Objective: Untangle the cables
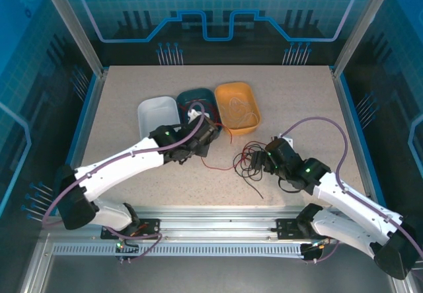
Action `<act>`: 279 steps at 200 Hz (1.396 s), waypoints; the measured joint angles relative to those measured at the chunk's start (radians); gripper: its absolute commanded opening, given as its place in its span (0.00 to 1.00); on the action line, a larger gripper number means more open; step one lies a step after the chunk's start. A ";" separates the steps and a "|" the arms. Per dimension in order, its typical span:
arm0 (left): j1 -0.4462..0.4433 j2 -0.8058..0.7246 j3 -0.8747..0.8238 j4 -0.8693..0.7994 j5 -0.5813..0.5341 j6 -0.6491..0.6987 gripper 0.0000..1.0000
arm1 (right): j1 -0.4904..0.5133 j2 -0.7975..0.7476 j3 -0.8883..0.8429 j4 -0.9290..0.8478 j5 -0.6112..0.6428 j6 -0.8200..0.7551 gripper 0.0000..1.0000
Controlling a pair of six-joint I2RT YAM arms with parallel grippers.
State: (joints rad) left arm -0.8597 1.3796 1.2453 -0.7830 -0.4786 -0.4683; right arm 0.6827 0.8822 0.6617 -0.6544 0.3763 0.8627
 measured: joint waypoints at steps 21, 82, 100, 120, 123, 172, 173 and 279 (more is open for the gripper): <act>0.041 -0.044 0.009 0.042 -0.001 0.063 0.00 | -0.008 -0.001 0.018 -0.012 0.011 0.000 1.00; 0.255 -0.083 0.008 0.308 -0.003 0.284 0.00 | -0.012 -0.006 0.055 -0.036 0.035 0.005 1.00; 0.322 -0.078 0.008 0.375 -0.004 0.339 0.00 | -0.012 -0.002 0.066 -0.043 0.035 0.008 1.00; 0.369 -0.049 0.014 0.418 -0.004 0.396 0.00 | -0.012 0.016 0.074 -0.044 0.035 0.012 1.00; 0.373 -0.040 0.016 0.419 -0.004 0.405 0.00 | -0.012 0.019 0.076 -0.044 0.034 0.013 1.00; 0.427 0.118 0.083 0.415 0.048 0.558 0.00 | -0.012 0.074 0.098 -0.044 0.031 0.020 1.00; 0.428 0.120 0.084 0.415 0.050 0.560 0.00 | -0.012 0.075 0.100 -0.044 0.031 0.019 1.00; 0.474 0.332 0.127 0.422 0.127 0.784 0.00 | -0.012 0.111 0.146 -0.050 0.023 0.027 1.00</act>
State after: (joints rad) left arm -0.3859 1.7119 1.3724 -0.3614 -0.3511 0.3153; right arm 0.6708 0.9928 0.8078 -0.7048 0.3996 0.8898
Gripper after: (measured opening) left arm 0.041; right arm 0.997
